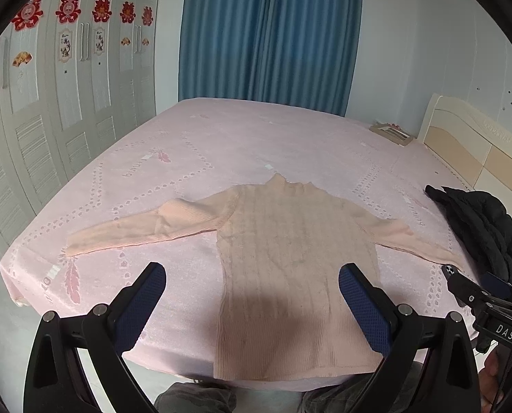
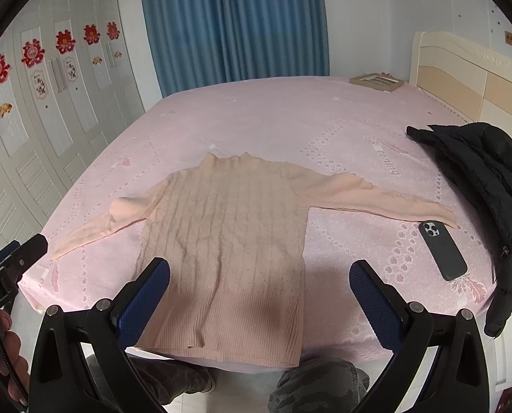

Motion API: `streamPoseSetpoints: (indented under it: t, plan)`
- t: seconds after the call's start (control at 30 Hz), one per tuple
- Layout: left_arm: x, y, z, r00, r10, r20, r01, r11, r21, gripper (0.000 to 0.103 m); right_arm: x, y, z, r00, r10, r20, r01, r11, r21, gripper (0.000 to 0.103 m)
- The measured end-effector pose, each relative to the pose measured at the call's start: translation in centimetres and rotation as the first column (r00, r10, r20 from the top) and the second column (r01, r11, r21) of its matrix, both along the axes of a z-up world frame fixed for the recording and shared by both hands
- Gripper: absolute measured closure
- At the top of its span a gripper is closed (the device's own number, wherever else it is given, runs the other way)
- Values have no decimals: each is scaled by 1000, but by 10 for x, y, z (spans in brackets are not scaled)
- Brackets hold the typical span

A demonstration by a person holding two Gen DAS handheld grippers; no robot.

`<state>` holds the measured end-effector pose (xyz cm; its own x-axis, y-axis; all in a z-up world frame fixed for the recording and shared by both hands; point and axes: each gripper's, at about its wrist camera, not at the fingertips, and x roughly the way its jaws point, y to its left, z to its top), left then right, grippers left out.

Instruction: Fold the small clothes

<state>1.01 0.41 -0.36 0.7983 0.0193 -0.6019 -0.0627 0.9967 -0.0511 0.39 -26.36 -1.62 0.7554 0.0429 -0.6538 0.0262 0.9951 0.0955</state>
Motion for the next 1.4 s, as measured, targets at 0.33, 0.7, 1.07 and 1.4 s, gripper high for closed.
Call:
streamPoseSetpoints:
  t: [0.33, 0.7, 1.07, 1.4]
  plan:
    - [22, 18, -12, 1000, 8, -2, -8, 999, -31, 2, 15, 1, -7, 1000, -30, 8, 30, 1000, 8, 1]
    - [85, 81, -88, 989, 105, -105, -107, 994, -16, 2, 58, 29, -38, 1000, -5, 16, 5, 999, -51, 1]
    - [125, 237, -186, 889, 365, -278, -394, 918, -53, 7, 131, 69, -99, 995, 59, -84, -65, 995, -70, 2]
    - [128, 338, -226, 844, 483, -233, -534, 795, -286, 7, 195, 100, -135, 989, 101, -110, -100, 995, 11, 3]
